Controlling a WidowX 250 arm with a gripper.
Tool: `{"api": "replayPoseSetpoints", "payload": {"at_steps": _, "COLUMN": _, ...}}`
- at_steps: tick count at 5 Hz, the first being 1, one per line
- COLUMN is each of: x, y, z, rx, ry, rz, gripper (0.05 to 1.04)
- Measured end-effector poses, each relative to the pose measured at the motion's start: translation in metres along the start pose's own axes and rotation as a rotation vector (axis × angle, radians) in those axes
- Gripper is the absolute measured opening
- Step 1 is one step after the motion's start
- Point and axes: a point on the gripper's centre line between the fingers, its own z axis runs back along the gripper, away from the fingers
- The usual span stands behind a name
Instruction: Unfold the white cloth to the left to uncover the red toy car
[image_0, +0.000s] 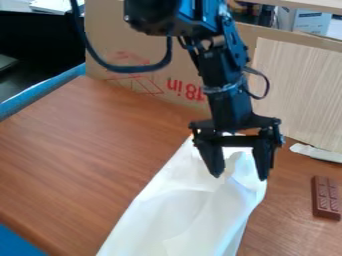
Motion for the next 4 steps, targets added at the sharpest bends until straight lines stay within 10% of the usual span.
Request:
{"api": "replayPoseSetpoints", "payload": {"at_steps": 2, "x": 0.002, "y": 0.009, "z": -0.019, "rx": 0.048, "ry": 0.02, "rz": 0.002, "gripper": 0.954}}
{"api": "replayPoseSetpoints", "payload": {"at_steps": 4, "x": -0.002, "y": 0.019, "z": -0.011, "rx": 0.006, "ry": 0.048, "rz": 0.023, "gripper": 0.375}}
